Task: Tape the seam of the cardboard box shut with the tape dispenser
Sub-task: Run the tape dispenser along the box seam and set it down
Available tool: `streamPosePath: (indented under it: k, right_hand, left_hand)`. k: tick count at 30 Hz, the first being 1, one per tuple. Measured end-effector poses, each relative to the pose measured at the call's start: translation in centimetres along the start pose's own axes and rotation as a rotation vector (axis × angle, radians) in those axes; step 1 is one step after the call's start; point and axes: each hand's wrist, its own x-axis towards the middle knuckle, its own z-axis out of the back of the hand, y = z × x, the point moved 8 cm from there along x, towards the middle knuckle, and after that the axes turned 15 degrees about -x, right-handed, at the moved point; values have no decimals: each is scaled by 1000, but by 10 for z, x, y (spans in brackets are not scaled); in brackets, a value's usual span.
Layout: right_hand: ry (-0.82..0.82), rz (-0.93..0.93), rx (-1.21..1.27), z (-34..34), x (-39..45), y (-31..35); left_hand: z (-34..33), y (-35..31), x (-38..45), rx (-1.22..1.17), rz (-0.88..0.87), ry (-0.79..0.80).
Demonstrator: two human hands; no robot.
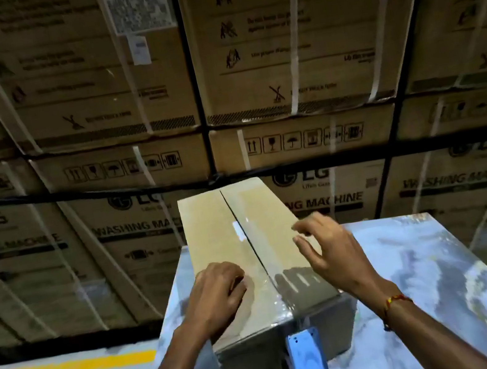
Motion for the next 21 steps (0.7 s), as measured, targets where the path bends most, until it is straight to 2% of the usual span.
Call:
streamPosePath:
  k: [3, 8, 16, 21]
  right_hand:
    - [133, -43, -45, -33, -32, -9]
    - [301, -265, -184, -66, -75, -35]
    - [288, -174, -154, -71, -77, -59]
    - [298, -87, -175, -68, -68, -82]
  left_hand:
    - [-14, 17, -13, -47, 18, -70]
    - [-18, 20, -20, -102, 119, -152]
    - [-34, -1, -32, -125, 290, -195]
    - [-47, -39, -40, -79, 387, -247]
